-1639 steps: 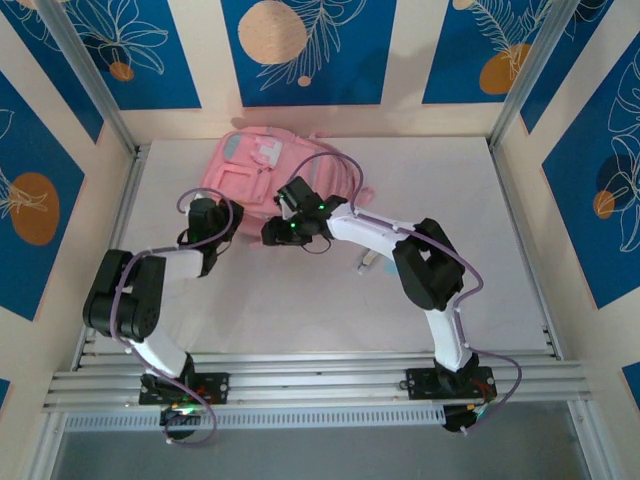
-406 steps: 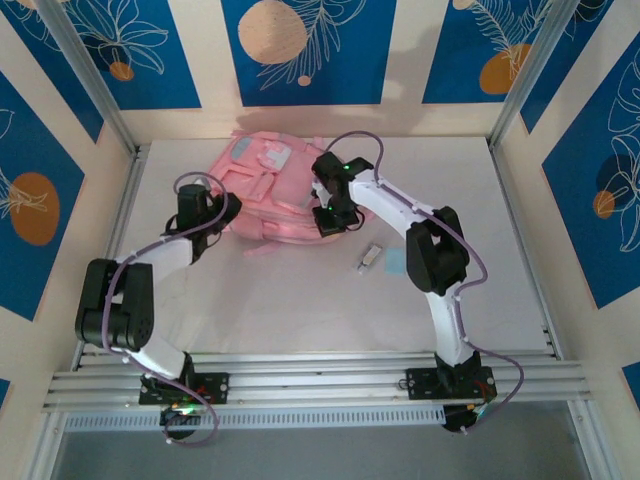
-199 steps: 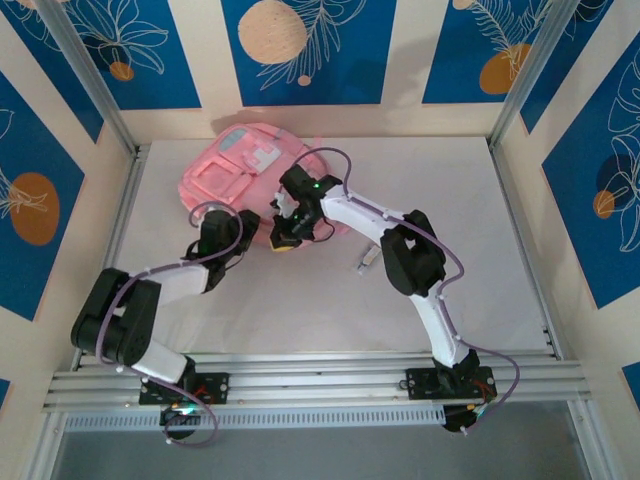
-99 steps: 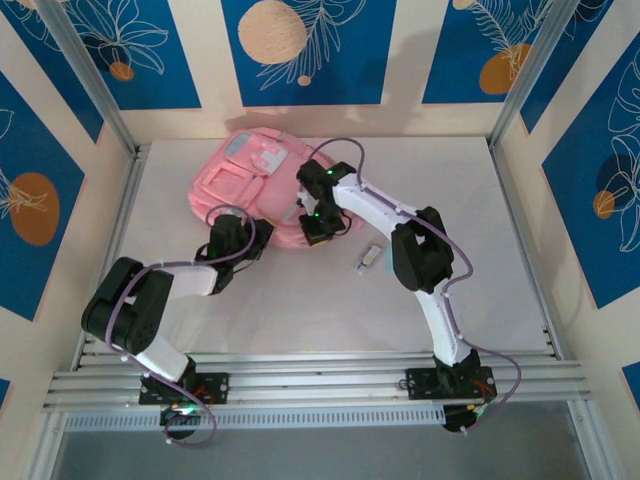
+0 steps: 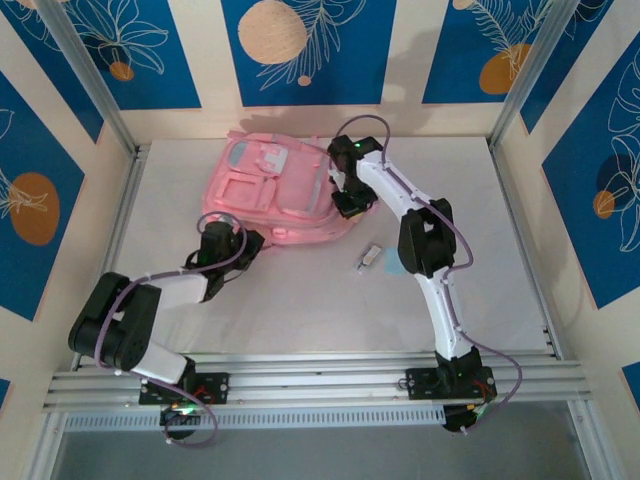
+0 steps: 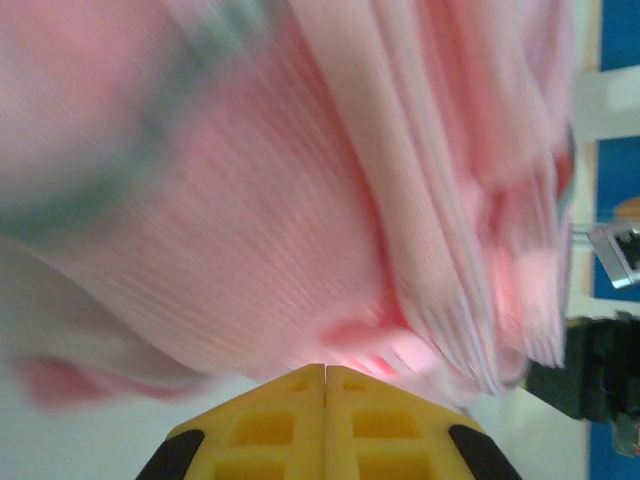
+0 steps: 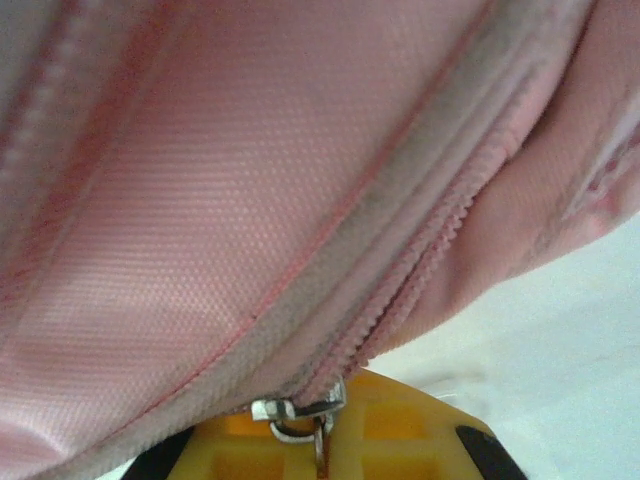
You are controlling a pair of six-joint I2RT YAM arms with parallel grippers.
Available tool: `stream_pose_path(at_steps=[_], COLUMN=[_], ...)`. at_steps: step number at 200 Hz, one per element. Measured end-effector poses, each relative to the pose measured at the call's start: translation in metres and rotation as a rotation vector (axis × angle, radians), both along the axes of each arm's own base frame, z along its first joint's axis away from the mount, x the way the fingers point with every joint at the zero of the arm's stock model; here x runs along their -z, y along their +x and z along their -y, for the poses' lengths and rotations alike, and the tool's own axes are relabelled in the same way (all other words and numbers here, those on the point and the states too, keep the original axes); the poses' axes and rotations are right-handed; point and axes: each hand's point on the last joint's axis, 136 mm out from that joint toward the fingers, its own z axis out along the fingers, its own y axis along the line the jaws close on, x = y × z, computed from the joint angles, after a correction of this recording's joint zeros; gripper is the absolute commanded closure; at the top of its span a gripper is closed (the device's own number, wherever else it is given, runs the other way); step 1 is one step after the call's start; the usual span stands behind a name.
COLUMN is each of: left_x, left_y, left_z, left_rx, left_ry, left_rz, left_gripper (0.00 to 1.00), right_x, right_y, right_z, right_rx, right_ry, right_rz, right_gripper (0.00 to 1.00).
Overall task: Pack the student bag
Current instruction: Unzip the student bag at the top-center of the table.
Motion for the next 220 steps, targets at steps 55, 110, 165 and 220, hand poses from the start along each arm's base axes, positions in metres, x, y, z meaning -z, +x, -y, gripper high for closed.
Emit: stream_pose_path(at_steps=[55,110,165,220], left_x=[-0.014,-0.018,0.001,-0.021], left_y=[0.045,0.104,0.162,0.138], left_z=[-0.052,-0.079,-0.108,-0.122], left_rx=[-0.093,-0.154,-0.161,-0.147], left_ry=[0.159,0.266,0.252,0.248], left_rz=[0.06,0.104,0.068,0.068], left_gripper=[1.0,0.63,0.28,0.0], right_x=[0.029,0.001,-0.016,-0.03], right_y=[-0.066,-0.091,-0.066,-0.077], right_z=[-0.028,-0.141,-0.203,-0.232], right_rx=[-0.109,-0.241,-0.13,-0.05], right_ry=[0.074,0.293,0.507,0.608], right_rz=[-0.158,-0.111,-0.099,-0.17], right_gripper=[1.0,1.0,1.0,1.0])
